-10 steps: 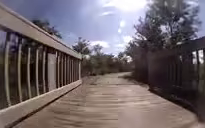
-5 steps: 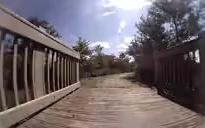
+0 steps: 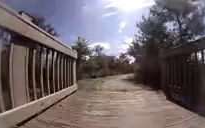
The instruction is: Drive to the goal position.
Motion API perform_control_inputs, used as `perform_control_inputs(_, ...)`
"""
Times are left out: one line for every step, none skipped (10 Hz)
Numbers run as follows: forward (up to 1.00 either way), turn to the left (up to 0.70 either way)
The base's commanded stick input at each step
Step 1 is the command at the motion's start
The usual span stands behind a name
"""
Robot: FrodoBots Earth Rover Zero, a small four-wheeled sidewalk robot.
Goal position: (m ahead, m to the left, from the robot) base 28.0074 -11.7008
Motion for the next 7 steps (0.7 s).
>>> perform_control_inputs(0.7,-0.27)
perform_control_inputs(0.7,0.0)
perform_control_inputs(0.7,0.0)
perform_control_inputs(0.7,0.0)
perform_control_inputs(0.7,-0.15)
perform_control_inputs(0.7,-0.27)
perform_control_inputs(0.7,-0.27)
